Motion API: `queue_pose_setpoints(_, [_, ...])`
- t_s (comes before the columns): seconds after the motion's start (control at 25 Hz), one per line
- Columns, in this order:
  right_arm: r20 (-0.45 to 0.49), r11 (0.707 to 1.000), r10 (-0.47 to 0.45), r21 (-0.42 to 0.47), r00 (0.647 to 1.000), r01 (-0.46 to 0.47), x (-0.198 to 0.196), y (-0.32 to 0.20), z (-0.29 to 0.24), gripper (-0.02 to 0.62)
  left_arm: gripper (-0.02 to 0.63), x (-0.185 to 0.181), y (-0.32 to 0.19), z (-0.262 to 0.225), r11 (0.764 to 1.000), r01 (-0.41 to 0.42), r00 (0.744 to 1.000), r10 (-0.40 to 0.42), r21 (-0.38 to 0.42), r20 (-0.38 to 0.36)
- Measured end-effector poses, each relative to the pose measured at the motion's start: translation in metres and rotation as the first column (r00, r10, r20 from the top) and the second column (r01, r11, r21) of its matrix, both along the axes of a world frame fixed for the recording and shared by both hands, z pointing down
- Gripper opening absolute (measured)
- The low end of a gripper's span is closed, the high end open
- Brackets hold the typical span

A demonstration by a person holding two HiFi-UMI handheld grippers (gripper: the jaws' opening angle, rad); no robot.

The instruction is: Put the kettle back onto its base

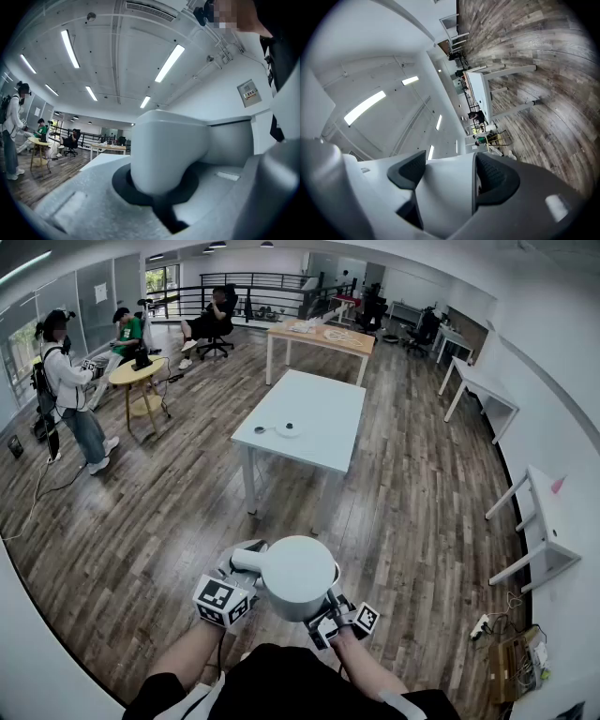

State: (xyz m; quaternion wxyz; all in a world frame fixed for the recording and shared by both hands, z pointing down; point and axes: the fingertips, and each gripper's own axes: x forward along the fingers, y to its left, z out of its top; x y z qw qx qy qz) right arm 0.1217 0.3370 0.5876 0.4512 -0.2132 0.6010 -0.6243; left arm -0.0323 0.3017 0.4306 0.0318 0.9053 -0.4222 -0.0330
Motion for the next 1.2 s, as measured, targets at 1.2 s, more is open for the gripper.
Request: queue_pose_setpoints(1.2, [-0.011,0.999,-0.052,0.001,0.999,0.052,-0.106,-0.012,0.002,0.341,0.000,-0.109,-0.004,0.006,1.000,0.015,1.000,-0.015,-0.008,-0.019])
